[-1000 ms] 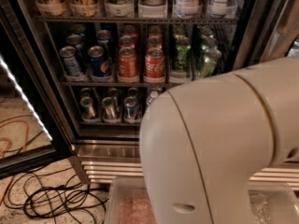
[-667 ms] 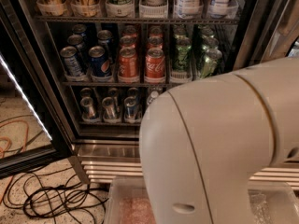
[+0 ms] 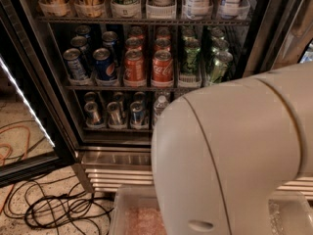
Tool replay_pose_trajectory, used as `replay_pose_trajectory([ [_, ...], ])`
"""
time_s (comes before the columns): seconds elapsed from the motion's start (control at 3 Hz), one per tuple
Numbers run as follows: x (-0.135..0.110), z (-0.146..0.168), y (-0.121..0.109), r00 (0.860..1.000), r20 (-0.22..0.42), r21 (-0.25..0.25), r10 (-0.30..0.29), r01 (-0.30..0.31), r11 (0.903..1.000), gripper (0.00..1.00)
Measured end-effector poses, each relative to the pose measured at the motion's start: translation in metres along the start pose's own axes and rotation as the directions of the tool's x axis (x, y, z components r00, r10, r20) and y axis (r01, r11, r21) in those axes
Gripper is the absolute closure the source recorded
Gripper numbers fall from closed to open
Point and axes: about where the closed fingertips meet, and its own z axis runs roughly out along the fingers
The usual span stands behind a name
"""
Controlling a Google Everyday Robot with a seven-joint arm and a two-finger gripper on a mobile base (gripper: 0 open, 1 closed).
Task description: Pick water bottle from bottom shelf of fridge
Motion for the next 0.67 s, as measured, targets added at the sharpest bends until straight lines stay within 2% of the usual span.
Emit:
replay_pose_trajectory([
  [0.67,-0.0014,-0.0066,0.0023,1.0,-0.004,-0.014,-0.005,0.005,0.9999,1.0],
])
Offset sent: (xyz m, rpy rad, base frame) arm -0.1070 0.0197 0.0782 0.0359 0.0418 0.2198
